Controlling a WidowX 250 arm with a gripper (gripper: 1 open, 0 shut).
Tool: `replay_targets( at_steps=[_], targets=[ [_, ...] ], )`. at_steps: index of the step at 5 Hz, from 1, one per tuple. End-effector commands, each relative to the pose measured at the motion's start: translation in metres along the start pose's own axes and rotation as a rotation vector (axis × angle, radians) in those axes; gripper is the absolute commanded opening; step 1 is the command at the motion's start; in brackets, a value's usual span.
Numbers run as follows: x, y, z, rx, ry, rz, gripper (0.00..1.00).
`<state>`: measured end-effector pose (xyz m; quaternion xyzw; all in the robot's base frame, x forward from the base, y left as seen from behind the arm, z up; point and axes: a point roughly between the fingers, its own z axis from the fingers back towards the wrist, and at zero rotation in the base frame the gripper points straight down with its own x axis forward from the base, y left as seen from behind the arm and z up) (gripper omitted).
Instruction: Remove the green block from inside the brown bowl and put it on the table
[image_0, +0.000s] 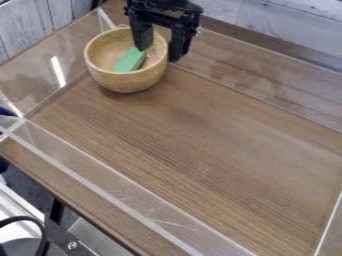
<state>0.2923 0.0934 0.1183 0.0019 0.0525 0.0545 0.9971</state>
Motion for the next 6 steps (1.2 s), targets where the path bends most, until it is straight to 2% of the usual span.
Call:
replay_targets(
  at_steps=[1,3,6],
  targets=[
    [0.01,0.021,0.015,0.018,-0.071,0.035,1.0],
    [0.026,0.049,0.001,0.026,-0.061,0.094,1.0],
    [0.048,0.07,-0.018,0.032,-0.048,0.143,1.0]
  ],
)
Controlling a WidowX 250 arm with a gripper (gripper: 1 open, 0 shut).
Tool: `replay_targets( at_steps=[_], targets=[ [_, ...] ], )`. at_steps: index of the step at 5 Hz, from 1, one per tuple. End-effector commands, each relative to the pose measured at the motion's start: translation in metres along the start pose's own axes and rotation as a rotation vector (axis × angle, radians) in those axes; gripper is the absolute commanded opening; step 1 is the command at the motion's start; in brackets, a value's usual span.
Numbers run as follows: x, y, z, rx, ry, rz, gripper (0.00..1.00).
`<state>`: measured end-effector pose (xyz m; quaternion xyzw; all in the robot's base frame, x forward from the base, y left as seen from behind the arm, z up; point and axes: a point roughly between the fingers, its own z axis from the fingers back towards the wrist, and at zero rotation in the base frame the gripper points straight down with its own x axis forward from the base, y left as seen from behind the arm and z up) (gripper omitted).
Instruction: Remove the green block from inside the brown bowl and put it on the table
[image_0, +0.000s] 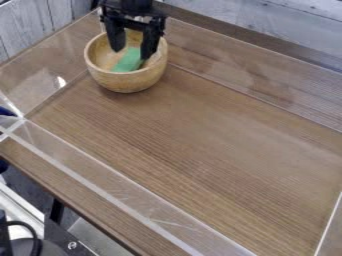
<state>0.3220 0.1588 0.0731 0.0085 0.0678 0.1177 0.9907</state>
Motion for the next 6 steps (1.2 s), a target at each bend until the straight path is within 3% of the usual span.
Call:
replay_targets(
  at_steps=[1,4,6],
  targets=[
    [0.015,0.013,0.019,0.017,-0.078,0.03,1.0],
    [0.03,0.022,0.008,0.011,-0.074,0.052,1.0],
    [0.034,0.023,0.01,-0.001,-0.082,0.048,1.0]
  ],
)
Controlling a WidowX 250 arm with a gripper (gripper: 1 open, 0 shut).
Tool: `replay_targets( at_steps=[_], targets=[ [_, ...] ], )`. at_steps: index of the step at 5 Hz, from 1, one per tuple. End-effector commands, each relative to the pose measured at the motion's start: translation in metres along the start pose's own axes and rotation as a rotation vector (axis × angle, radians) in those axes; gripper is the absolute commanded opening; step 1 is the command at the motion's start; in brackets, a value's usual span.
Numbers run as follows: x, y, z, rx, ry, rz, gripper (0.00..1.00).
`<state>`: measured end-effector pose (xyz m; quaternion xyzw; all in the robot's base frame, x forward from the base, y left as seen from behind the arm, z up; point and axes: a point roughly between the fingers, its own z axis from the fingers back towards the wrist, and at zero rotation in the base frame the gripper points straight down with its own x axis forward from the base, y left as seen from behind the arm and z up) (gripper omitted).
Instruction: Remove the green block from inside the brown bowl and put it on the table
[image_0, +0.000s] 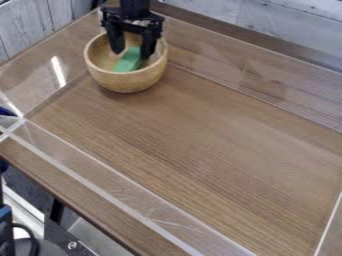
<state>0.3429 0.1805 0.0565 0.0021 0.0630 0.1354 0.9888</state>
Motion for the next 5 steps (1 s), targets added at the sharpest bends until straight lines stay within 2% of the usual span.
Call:
replay_targets(
  at_steps=[1,4,5],
  targets=[
    [0.0094,0.0064,0.0242,0.009,-0.077,0.01,1.0],
    [0.0151,0.0087,0.0229,-0.003,-0.078,0.006,1.0],
    [0.0161,0.0089,0.0172,-0.002,-0.069,0.01,0.0]
  ],
)
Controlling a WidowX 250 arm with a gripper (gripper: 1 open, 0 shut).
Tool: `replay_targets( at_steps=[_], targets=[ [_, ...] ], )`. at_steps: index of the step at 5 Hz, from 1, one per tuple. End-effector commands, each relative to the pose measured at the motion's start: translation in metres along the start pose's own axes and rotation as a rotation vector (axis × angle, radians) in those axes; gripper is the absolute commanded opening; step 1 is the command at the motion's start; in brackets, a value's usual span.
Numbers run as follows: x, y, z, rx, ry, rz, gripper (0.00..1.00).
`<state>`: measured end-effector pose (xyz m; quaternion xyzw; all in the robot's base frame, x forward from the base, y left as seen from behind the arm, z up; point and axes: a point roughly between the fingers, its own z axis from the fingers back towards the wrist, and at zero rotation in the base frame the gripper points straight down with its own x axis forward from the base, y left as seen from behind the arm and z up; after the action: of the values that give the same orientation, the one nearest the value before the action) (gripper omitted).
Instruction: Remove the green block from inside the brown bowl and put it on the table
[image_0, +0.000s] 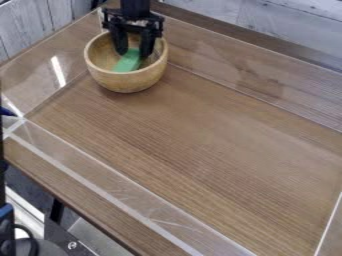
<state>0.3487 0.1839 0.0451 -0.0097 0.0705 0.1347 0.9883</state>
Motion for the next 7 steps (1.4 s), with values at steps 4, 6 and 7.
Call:
replay_targets(
  at_steps=[4,6,7],
  targets=[
    [0.002,0.003,0.046,-0.019,-0.119,0.011,0.0],
    [-0.004,0.0,0.068,-0.052,-0.155,0.004,0.0],
    [-0.008,-0.003,0.086,-0.078,-0.185,-0.007,0.0]
  ],
)
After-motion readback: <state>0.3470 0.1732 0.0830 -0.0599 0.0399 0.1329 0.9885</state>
